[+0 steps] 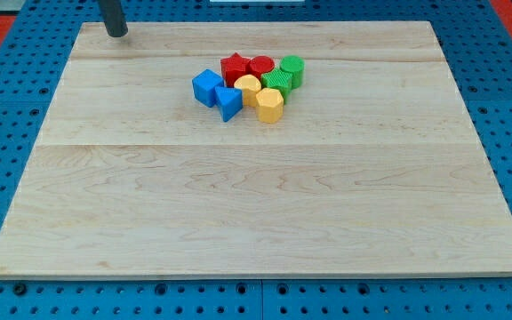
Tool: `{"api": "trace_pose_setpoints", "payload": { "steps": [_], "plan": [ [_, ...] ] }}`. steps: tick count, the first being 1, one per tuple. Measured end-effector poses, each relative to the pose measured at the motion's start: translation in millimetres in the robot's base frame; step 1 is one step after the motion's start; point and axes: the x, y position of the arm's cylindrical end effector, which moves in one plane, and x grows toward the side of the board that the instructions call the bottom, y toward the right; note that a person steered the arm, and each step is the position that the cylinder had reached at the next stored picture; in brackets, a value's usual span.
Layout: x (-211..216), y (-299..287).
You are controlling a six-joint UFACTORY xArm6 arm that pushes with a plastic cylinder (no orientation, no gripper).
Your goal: Slide your arm to the blue cube
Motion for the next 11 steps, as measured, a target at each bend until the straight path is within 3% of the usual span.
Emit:
{"api": "trace_pose_setpoints", "payload": {
  "steps": [3, 5, 6, 9, 11],
  "plan": [
    [-4, -9],
    [-11, -45],
    [10, -52],
    [127, 51],
    [129, 87]
  ]
}}
